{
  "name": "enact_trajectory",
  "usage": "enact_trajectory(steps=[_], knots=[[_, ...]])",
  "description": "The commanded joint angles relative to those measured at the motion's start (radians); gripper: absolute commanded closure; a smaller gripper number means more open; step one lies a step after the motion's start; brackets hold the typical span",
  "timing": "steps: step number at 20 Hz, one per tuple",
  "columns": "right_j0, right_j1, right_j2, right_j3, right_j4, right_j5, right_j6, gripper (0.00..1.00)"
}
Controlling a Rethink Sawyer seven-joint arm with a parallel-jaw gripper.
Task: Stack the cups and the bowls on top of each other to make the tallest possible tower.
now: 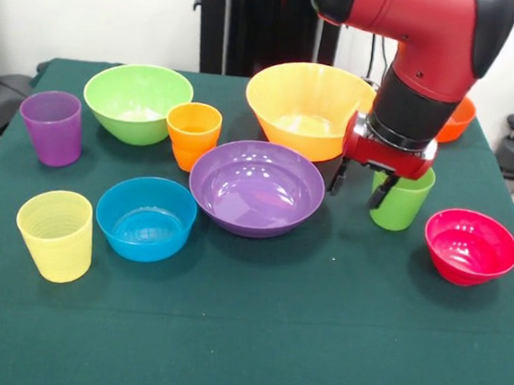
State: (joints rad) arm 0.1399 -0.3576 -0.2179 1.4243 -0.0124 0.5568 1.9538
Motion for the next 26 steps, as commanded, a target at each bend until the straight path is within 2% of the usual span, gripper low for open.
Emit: enact_trajectory(steps=[1,16,21,26], knots=[[0.058,0.079,-0.024,-0.092,-0.077,0.074,0.082,0.00],[0.115,0.098,-0.095,-0.109,-0.050,0.089,0.090,0.00],[0.088,0.098,-0.057,-0.088,-0.018,0.043,0.088,0.00],[0.081,0.100,-0.050,-0.093,-0.020,0.050,0.072,0.00]])
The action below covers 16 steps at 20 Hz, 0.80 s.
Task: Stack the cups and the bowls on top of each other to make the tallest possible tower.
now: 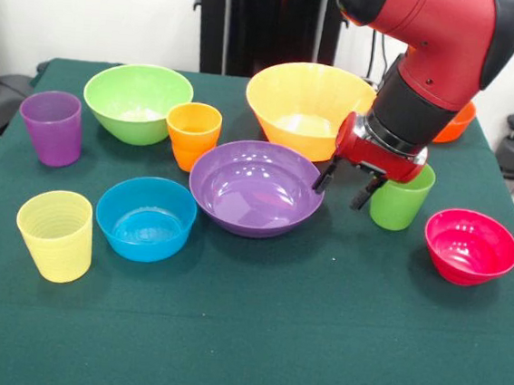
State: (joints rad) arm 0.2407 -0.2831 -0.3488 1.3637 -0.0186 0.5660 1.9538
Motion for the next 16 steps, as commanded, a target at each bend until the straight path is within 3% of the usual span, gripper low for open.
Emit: enact_trajectory(steps=[1,16], knots=[[-0.020,0.028,0.080,-0.033,-0.015,0.040,0.072,0.00],[-0.048,0.027,0.108,-0.013,-0.016,-0.001,0.057,0.00]])
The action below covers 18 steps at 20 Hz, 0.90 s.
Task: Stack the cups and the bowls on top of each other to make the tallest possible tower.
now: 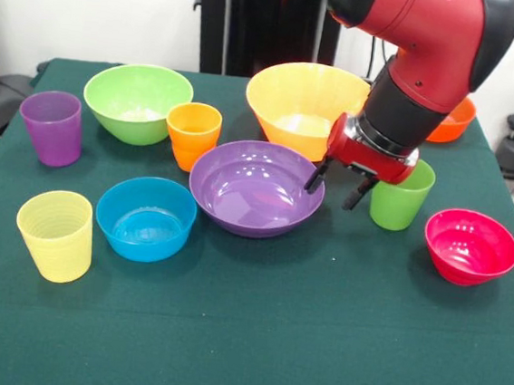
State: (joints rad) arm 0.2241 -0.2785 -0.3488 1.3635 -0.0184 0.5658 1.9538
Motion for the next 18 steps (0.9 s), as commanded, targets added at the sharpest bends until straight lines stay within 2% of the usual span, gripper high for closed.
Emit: enact_trajectory(steps=[1,10,18], knots=[[-0.036,0.024,0.114,-0.011,-0.015,-0.005,0.054,0.00],[-0.051,0.021,0.130,0.009,-0.021,-0.033,0.050,0.00],[-0.046,0.028,0.122,-0.006,-0.026,0.027,0.032,0.00]])
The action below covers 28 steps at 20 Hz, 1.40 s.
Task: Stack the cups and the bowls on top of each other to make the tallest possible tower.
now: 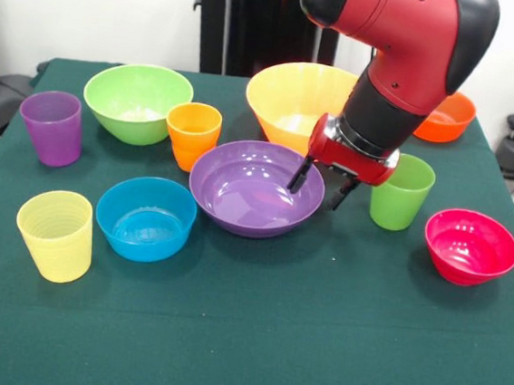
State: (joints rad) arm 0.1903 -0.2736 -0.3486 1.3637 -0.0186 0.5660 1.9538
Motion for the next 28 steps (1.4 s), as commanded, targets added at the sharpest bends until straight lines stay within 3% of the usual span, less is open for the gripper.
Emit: enact_trajectory(steps=[1,4,13,28], knots=[[-0.011,0.025,0.119,-0.011,-0.027,0.048,0.028,0.00],[-0.008,0.029,0.112,-0.020,-0.030,0.089,0.018,0.00],[-0.039,0.034,0.152,0.005,-0.018,0.041,0.010,0.00],[-0.034,0.042,0.147,0.000,-0.024,0.046,0.015,0.00]])
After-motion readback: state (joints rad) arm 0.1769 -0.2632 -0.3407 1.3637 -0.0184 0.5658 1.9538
